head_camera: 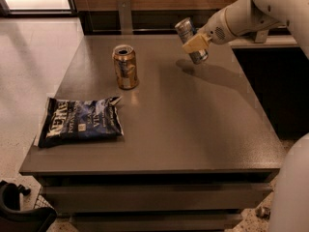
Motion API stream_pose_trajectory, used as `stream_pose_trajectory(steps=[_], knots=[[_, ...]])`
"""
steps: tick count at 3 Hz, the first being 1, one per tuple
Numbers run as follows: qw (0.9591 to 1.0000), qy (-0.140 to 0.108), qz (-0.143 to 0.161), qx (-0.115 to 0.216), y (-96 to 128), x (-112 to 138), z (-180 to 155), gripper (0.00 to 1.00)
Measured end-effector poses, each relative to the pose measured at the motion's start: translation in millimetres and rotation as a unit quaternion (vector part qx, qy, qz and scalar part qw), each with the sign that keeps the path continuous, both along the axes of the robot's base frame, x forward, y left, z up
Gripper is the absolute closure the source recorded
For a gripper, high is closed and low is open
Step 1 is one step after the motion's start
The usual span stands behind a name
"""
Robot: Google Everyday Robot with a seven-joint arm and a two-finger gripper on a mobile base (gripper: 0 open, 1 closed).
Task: Knock redbull can over
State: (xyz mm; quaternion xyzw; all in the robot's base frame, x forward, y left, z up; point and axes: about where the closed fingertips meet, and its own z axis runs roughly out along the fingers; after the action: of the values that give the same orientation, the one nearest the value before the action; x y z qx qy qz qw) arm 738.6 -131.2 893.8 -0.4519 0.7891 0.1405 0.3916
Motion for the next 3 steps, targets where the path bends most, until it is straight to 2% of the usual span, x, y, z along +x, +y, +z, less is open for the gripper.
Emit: stream_pose_trajectory(steps=[1,2,3], knots=[[0.9984,0.019,0.0,-0.053,-5.3,-9.8,-9.7,1.0],[0.994,0.037,0.0,-0.103,-7.2,-15.2,-24.7,1.0],[0.9894,0.059,0.011,-0.132,-5.5,-19.2,-40.7,1.0]])
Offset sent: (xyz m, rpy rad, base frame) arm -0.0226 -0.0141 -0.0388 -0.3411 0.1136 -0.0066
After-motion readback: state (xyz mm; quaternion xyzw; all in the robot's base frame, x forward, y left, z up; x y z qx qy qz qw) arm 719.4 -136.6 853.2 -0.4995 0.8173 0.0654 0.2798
